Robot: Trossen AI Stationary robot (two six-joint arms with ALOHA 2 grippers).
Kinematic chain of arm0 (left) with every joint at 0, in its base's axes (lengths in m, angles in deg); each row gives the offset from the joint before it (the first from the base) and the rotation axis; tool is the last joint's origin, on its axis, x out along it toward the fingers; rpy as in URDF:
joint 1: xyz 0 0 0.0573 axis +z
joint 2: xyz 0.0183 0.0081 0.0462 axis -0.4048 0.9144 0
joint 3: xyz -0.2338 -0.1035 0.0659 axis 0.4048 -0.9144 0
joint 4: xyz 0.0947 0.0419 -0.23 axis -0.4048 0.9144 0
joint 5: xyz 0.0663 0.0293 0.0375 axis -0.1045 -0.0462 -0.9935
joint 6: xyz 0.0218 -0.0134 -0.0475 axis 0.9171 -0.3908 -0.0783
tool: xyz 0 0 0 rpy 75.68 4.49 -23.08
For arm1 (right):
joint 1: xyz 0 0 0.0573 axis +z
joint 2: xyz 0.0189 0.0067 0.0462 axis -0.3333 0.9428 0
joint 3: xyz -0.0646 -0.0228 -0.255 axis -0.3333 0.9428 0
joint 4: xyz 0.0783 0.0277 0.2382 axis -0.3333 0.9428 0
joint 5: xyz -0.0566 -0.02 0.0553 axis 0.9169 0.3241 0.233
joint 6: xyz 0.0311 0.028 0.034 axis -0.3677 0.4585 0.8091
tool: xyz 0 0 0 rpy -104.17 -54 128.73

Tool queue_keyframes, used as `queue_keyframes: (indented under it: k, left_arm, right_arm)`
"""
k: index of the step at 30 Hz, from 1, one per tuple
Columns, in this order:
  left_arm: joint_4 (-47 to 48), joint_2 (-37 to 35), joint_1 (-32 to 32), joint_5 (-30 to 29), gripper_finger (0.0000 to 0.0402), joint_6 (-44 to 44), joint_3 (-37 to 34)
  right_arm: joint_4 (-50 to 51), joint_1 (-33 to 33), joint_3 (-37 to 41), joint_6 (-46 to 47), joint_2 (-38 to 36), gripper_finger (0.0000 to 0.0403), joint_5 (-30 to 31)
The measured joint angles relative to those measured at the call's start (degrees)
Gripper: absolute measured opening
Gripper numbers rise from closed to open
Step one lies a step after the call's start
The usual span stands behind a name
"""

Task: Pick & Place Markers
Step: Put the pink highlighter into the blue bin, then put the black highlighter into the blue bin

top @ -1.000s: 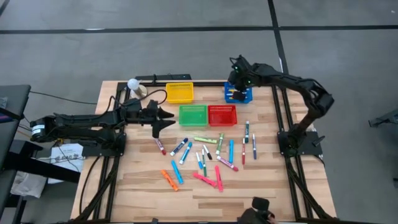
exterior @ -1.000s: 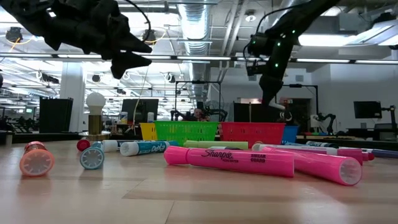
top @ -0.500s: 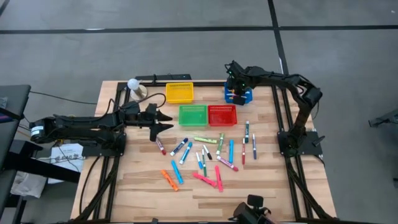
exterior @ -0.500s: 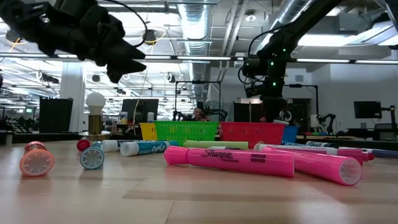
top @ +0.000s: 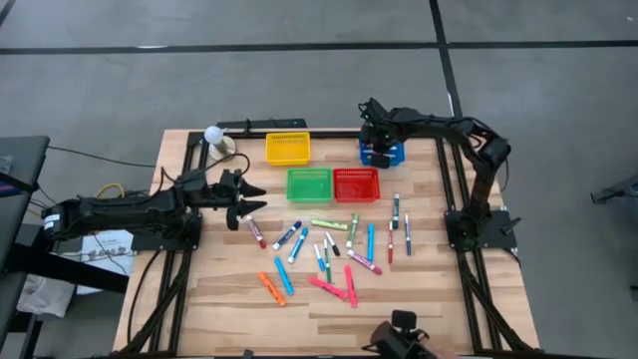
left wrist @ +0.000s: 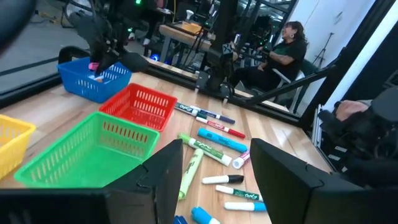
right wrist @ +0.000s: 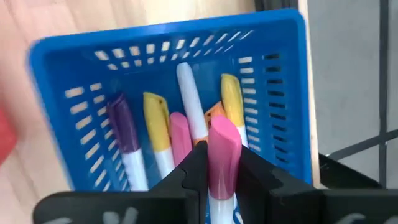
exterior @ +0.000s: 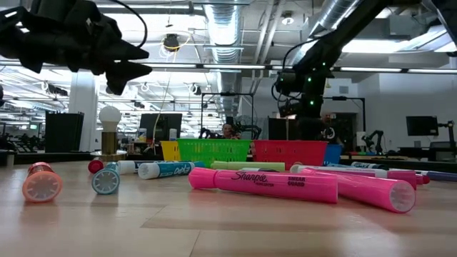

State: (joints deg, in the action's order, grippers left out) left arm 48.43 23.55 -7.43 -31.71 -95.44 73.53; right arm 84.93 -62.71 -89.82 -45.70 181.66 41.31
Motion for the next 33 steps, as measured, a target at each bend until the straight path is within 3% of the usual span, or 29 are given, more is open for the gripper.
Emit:
queue_keyframes:
  k: [11, 19, 27, 33]
  left_arm:
    - [-0.03, -0.19, 0.0, 0.18, 0.0186, -0.74, -0.19]
    - [-0.02, -0.17, 0.0, 0.21, 0.0186, -0.98, -0.19]
    - [-0.02, -0.17, 0.0, 0.21, 0.0186, -0.98, -0.19]
    - [-0.02, -0.17, 0.0, 0.23, 0.0186, -0.98, -0.19]
  right_arm:
    - [0.14, 1.04, 0.02, -0.11, 1.33, 0.0058, -0.32]
    - [0.08, 1.51, 0.02, -0.04, 1.33, 0.0124, 0.13]
    - [9.65, 3.82, -6.67, 2.07, 1.33, 0.0173, 9.71]
    - [20.87, 6.1, -16.09, 7.89, -0.03, 0.018, 1.18]
